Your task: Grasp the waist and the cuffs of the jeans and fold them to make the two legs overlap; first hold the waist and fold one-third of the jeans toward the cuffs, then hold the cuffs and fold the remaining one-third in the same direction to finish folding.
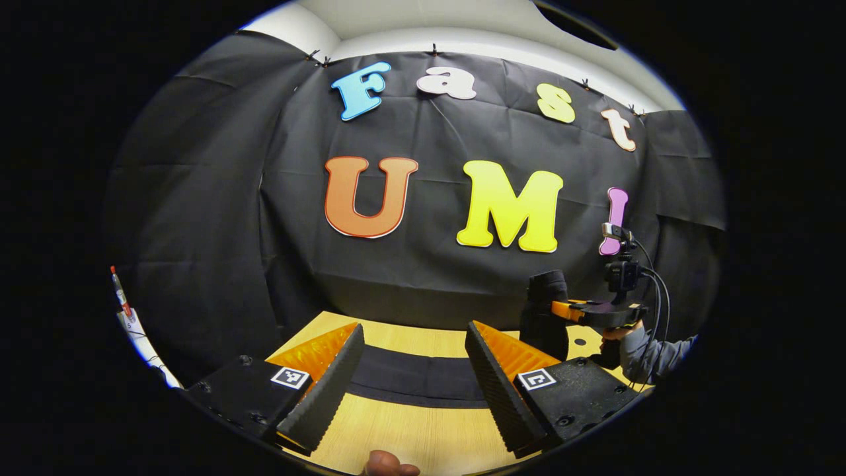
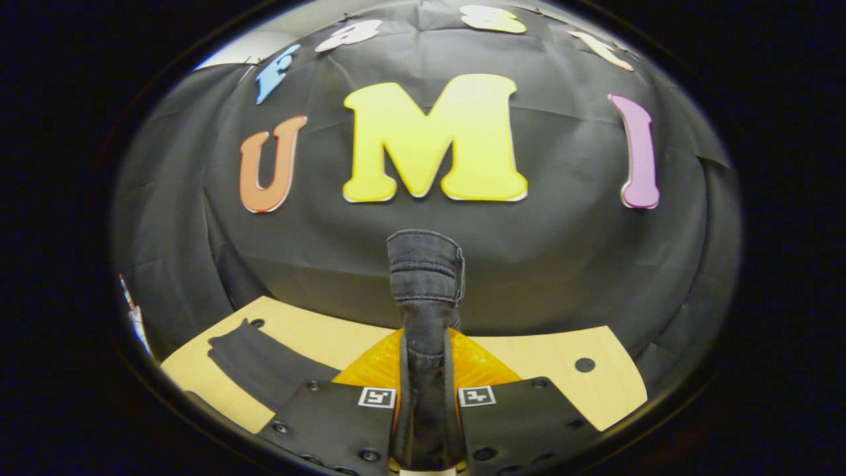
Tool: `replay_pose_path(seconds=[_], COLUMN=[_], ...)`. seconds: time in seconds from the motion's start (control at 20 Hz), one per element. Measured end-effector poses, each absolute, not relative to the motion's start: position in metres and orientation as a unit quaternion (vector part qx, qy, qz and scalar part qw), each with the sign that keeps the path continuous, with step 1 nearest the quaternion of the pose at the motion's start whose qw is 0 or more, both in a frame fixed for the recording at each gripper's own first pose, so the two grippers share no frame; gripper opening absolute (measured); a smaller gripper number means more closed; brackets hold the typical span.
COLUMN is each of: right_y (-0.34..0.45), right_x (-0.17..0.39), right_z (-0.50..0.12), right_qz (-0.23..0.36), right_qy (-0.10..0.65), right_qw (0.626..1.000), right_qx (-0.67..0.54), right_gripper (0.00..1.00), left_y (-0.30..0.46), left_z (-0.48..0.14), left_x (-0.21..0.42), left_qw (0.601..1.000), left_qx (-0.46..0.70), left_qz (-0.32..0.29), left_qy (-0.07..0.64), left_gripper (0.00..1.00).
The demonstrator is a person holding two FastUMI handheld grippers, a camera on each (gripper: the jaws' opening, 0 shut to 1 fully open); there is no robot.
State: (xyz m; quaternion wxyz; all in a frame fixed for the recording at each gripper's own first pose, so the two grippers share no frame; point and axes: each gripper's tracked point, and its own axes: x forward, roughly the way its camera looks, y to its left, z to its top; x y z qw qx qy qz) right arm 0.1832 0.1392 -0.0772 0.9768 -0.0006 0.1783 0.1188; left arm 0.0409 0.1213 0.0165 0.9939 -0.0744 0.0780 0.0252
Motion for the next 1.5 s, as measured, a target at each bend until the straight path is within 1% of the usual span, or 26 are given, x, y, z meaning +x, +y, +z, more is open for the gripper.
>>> replay_pose_path(seconds=[0.1,0.15,0.2,0.25,0.45,0.75,0.8,0.85,0.9,0.95,1.0,1.05,1.1,1.25,1.3,1.35,1.4,1.45,1.5], right_y=[0.166,0.178,0.189,0.199,0.237,0.282,0.287,0.292,0.297,0.301,0.304,0.307,0.309,0.312,0.312,0.314,0.316,0.321,0.325], right_x=[0.175,0.17,0.167,0.165,0.155,0.133,0.129,0.126,0.119,0.116,0.112,0.109,0.108,0.105,0.104,0.103,0.1,0.096,0.089], right_z=[-0.088,-0.093,-0.102,-0.107,-0.14,-0.204,-0.215,-0.226,-0.239,-0.25,-0.26,-0.266,-0.27,-0.279,-0.283,-0.286,-0.288,-0.294,-0.299], right_qz=[0.138,0.146,0.153,0.157,0.176,0.2,0.204,0.208,0.211,0.215,0.217,0.218,0.219,0.223,0.224,0.228,0.234,0.244,0.254], right_qy=[0.184,0.187,0.193,0.195,0.208,0.251,0.259,0.267,0.277,0.287,0.296,0.299,0.298,0.3,0.303,0.304,0.307,0.322,0.336], right_qw=[0.973,0.971,0.969,0.968,0.961,0.944,0.94,0.937,0.932,0.928,0.924,0.923,0.922,0.92,0.918,0.916,0.914,0.907,0.9], right_qx=[-0.007,-0.009,-0.013,-0.018,-0.051,-0.078,-0.085,-0.092,-0.098,-0.101,-0.104,-0.108,-0.112,-0.122,-0.124,-0.125,-0.125,-0.118,-0.11], right_gripper=[0.2,0.16,0.16,0.2,0.2,0.2,0.16,0.2,0.16,0.16,0.2,0.21,0.17,0.17,0.17,0.22,0.18,0.27,0.4], left_y=[0.123,0.125,0.126,0.126,0.131,0.135,0.134,0.134,0.135,0.136,0.137,0.138,0.139,0.14,0.14,0.14,0.141,0.141,0.142], left_z=[0.015,0.016,0.016,0.015,0.016,0.017,0.018,0.018,0.018,0.018,0.018,0.019,0.018,0.017,0.017,0.017,0.016,0.015,0.014], left_x=[0.041,0.04,0.039,0.038,0.038,0.038,0.039,0.039,0.039,0.039,0.038,0.039,0.039,0.039,0.04,0.039,0.04,0.04,0.04], left_qw=[0.994,0.994,0.994,0.993,0.993,0.994,0.994,0.994,0.994,0.994,0.994,0.994,0.993,0.993,0.993,0.993,0.993,0.993,0.993], left_qx=[-0.074,-0.074,-0.075,-0.075,-0.077,-0.073,-0.075,-0.075,-0.074,-0.073,-0.074,-0.074,-0.073,-0.077,-0.078,-0.077,-0.076,-0.075,-0.076], left_qz=[0.029,0.031,0.032,0.034,0.043,0.047,0.047,0.048,0.049,0.05,0.052,0.054,0.057,0.062,0.062,0.063,0.062,0.062,0.06], left_qy=[0.077,0.078,0.078,0.079,0.076,0.072,0.07,0.069,0.069,0.068,0.067,0.067,0.067,0.066,0.066,0.065,0.065,0.065,0.065], left_gripper=[0.99,0.99,0.99,0.99,0.99,0.99,0.99,0.99,0.99,0.99,0.99,0.99,0.99,0.99,0.99,0.99,0.99,0.99,0.99])
